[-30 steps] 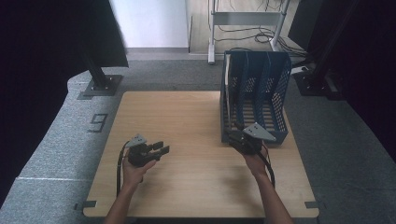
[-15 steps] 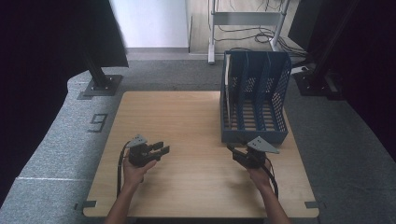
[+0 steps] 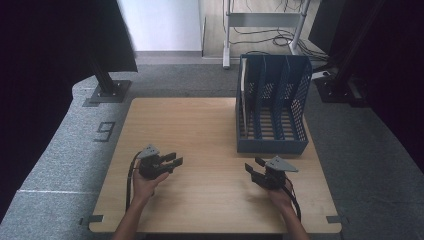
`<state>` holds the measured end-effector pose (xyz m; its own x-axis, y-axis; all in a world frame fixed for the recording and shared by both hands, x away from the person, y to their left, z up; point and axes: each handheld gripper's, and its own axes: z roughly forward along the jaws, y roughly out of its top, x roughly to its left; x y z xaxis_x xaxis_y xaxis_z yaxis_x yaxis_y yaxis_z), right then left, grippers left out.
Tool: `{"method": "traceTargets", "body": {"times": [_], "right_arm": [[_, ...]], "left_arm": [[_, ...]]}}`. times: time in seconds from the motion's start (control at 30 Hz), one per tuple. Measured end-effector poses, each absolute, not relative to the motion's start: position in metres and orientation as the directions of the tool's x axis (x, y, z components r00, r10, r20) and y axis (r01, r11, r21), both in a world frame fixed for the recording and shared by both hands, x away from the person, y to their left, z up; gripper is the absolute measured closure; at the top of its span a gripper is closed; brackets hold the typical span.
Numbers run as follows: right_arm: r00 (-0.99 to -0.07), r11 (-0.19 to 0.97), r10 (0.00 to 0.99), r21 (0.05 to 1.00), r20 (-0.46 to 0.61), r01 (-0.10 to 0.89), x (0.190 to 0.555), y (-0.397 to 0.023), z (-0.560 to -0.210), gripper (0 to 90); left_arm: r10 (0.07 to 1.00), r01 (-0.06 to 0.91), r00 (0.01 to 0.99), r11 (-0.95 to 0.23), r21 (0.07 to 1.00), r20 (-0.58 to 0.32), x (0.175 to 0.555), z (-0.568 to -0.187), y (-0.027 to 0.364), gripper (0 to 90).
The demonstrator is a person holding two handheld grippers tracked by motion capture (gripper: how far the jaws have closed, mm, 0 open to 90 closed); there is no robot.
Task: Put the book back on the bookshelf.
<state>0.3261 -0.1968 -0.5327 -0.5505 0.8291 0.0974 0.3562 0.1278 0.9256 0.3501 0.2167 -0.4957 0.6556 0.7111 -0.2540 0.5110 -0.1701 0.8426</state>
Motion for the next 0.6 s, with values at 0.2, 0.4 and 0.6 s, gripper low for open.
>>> {"method": "traceTargets", "body": {"times": [0.2, 0.4, 0.6], "right_arm": [[-0.551, 0.134, 0.829, 0.923, 0.094, 0.36, 0.3263, -0.1967, -0.5342, 46.1], [-0.546, 0.134, 0.833, 0.924, 0.091, 0.358, 0.3263, -0.1981, -0.5342, 45.8], [-0.544, 0.14, 0.835, 0.922, 0.087, 0.362, 0.3272, -0.1987, -0.5351, 45.0]], "left_arm": [[0.712, 0.512, 0.656, -0.173, 0.841, -0.253, 0.3501, -0.4963, 0.2159, 56.1], [0.709, 0.515, 0.659, -0.182, 0.838, -0.251, 0.3502, -0.4974, 0.214, 56.0], [0.71, 0.515, 0.657, -0.179, 0.838, -0.252, 0.3504, -0.4974, 0.2145, 55.6]]}}
